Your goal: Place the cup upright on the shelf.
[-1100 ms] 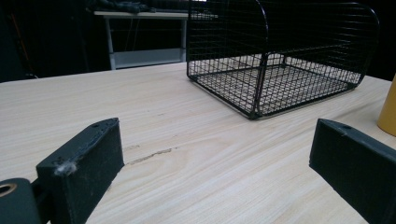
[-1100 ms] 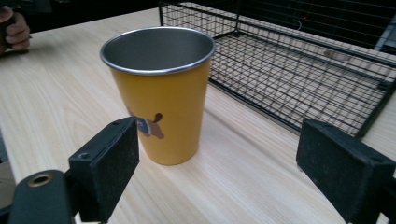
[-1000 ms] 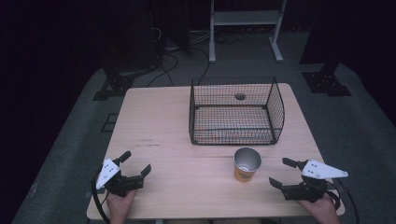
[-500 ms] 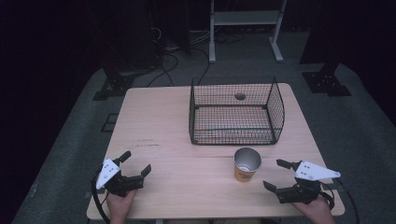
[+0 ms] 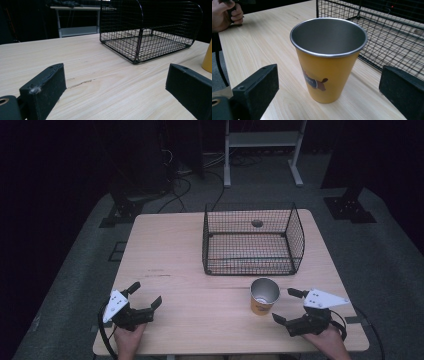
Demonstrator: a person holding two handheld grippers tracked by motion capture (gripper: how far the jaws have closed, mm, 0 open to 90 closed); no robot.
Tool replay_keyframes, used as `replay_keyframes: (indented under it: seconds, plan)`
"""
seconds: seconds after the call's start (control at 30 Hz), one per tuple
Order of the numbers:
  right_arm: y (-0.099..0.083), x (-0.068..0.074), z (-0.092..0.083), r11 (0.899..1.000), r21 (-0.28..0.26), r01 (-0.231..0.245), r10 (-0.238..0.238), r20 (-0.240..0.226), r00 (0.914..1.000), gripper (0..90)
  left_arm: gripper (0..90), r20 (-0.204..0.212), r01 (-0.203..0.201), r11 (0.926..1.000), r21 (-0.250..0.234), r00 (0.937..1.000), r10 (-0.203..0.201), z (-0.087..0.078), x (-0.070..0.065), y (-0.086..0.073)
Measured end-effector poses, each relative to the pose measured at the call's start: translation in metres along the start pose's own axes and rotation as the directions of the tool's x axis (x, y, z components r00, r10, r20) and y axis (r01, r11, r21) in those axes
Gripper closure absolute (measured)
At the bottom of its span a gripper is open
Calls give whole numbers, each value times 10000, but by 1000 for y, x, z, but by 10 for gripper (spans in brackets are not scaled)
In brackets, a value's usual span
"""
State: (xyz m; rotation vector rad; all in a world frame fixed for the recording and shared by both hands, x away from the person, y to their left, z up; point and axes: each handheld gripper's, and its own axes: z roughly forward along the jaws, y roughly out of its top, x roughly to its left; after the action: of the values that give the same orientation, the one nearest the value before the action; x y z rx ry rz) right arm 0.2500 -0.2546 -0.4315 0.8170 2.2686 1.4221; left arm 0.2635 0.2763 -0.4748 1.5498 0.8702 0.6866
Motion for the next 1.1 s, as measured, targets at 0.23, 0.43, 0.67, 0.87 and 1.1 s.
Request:
replay_keyframes:
  seconds: [0.23, 0.43, 0.67, 0.87, 1.1]
  plan:
    - [3, 1, 13, 9997, 234, -10, 6, 152, 9999, 21, 23, 5, -5, 10000, 4, 10000, 5, 0, 0, 0]
    - [5, 0, 24, 9996, 248, -150, 146, 190, 9997, 21, 22, 11, 3, 10000, -2, 10000, -3, 0, 0, 0]
    - [9, 2, 33, 9996, 278, -94, 89, 179, 9998, 21, 22, 17, -2, 10000, -5, 10000, 2, 0, 0, 0]
    - [13, 2, 42, 9997, 254, -40, 35, 202, 9998, 21, 23, 28, -3, 10000, -9, 10000, 3, 0, 0, 0]
    - [15, 5, 53, 9995, 284, 128, -132, 124, 9998, 21, 22, 31, 1, 10000, -9, 10000, -1, 0, 0, 0]
